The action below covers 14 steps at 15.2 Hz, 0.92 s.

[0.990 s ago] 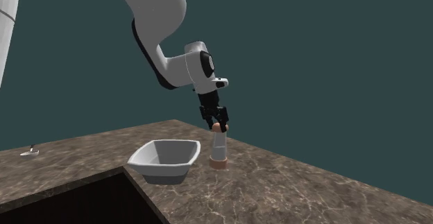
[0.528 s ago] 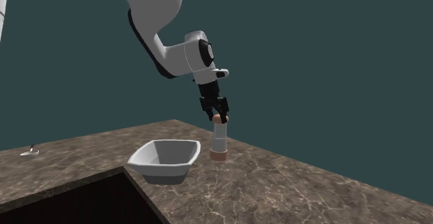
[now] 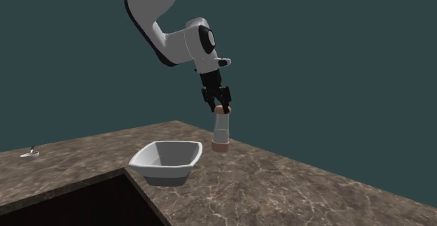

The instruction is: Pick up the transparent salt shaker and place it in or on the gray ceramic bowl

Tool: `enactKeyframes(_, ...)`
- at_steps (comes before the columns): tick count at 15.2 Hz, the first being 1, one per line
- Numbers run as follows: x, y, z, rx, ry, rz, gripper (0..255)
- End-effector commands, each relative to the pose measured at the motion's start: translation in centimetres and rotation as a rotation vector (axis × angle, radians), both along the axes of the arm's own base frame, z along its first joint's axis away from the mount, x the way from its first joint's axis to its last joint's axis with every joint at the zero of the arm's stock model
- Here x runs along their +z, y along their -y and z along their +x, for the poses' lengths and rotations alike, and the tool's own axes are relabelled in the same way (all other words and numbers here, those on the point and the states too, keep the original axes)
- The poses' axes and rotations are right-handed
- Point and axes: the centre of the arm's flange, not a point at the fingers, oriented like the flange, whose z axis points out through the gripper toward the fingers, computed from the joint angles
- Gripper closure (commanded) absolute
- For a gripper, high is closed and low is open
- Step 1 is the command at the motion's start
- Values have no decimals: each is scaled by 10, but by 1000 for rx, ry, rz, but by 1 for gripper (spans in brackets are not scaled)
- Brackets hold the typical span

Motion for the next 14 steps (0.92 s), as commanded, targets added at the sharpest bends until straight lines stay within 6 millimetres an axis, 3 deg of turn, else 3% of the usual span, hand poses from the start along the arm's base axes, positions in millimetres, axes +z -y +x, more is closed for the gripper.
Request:
enactKeyframes(1,11,0,-1,0,0,0,255)
enactKeyframes(14,80,0,-1,0,0,0,255)
